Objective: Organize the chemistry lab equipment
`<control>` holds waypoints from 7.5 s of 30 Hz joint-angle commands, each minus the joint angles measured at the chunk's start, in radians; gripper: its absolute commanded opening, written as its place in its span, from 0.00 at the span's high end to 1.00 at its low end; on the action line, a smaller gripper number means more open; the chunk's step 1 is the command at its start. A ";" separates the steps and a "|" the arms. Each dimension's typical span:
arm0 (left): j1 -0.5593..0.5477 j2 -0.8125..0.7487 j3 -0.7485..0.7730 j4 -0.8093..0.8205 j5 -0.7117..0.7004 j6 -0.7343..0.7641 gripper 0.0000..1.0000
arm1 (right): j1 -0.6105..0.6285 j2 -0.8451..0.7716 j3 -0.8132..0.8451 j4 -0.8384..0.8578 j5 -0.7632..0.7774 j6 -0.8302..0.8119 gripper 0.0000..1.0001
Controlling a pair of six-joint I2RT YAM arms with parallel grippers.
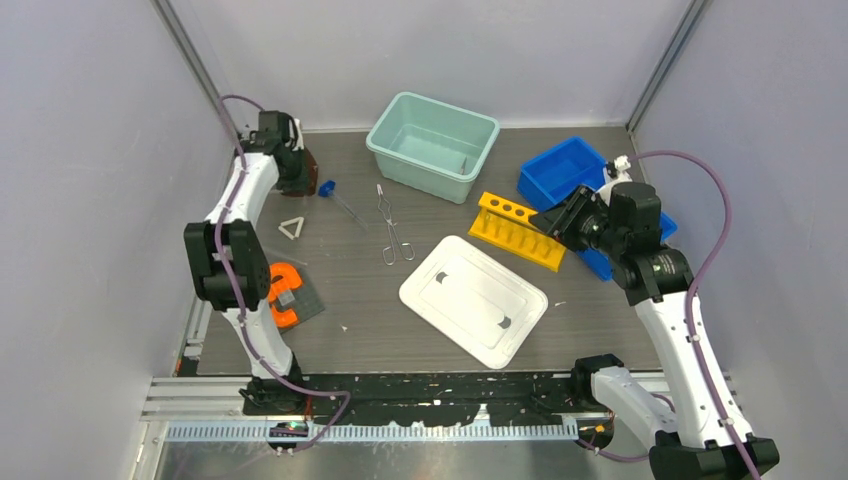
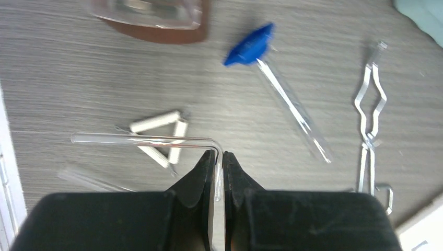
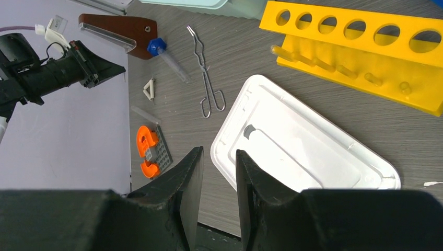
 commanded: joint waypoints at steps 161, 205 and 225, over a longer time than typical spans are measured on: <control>-0.874 -0.805 -0.544 -0.069 -0.158 0.169 0.00 | -0.381 1.071 0.393 0.489 0.449 0.079 0.87; -0.734 -0.659 -0.493 -0.015 -0.554 -0.263 0.15 | 0.097 0.113 -0.018 0.108 0.207 -0.029 0.59; -0.403 -0.327 -0.441 0.353 -0.335 -0.478 0.37 | 0.108 -0.015 0.008 0.062 0.172 -0.072 0.60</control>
